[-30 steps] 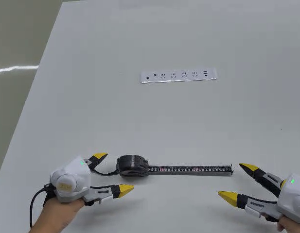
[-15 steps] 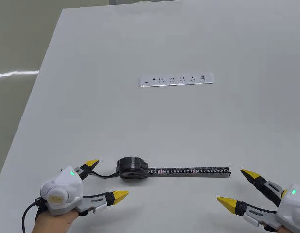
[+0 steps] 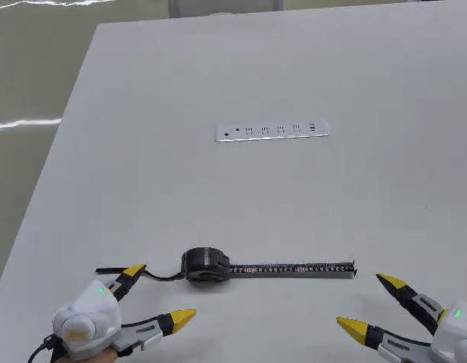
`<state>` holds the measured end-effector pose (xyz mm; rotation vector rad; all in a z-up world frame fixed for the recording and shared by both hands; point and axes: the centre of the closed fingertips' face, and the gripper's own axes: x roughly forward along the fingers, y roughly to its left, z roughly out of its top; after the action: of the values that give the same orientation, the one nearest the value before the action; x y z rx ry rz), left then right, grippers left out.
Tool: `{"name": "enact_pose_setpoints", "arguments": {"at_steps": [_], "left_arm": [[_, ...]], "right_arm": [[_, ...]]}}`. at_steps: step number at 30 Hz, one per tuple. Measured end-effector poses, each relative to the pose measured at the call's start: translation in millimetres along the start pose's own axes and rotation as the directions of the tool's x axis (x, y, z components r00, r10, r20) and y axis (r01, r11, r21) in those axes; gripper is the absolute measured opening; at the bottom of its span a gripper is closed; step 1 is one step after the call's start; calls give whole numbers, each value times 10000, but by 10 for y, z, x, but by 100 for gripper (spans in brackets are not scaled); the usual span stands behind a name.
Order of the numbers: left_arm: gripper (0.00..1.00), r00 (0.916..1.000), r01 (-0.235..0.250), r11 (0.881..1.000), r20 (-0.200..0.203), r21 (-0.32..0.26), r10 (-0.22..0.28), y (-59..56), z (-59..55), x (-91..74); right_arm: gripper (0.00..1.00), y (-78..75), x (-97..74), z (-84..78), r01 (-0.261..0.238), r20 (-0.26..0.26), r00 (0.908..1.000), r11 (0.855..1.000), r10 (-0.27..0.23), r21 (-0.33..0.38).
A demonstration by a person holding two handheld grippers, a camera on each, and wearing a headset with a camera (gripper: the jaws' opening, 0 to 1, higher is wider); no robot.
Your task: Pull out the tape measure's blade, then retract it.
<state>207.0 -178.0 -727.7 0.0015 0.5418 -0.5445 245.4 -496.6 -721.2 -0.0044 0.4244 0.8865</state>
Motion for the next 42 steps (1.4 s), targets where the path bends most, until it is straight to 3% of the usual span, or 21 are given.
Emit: {"name": "enact_pose_setpoints", "arguments": {"at_steps": [7, 17, 23, 33, 37, 39, 42], "left_arm": [[81, 10000, -21, 10000, 39, -60, 21, -68, -63, -87], [81, 9993, -56, 10000, 369, -39, 57, -141, -62, -192], [81, 9981, -113, 9998, 596, -146, 122, -200, -69, -246], [81, 9985, -69, 9995, 544, -292, 85, -321, -220, -318], [81, 9987, -167, 9992, 468, -353, 184, -307, -218, -347], [81, 9976, -141, 9988, 676, -460, 172, -291, -173, -376], [81, 9983, -142, 9990, 565, -427, 166, -275, -209, -386]], "right_arm": [[73, 3, -64, 21, 302, 260, 9992, 9995, -302, 3], [73, 104, -122, -42, 478, 460, 9978, 9987, -486, 185], [73, 93, -170, -33, 824, 768, 9934, 9960, -848, 334], [73, 149, -234, -78, 806, 752, 9937, 9959, -836, 419], [73, 177, -259, -102, 785, 666, 9945, 9963, -808, 361], [74, 210, -267, -111, 728, 607, 9954, 9969, -746, 313], [74, 258, -270, -131, 593, 499, 9969, 9979, -605, 257]]}}
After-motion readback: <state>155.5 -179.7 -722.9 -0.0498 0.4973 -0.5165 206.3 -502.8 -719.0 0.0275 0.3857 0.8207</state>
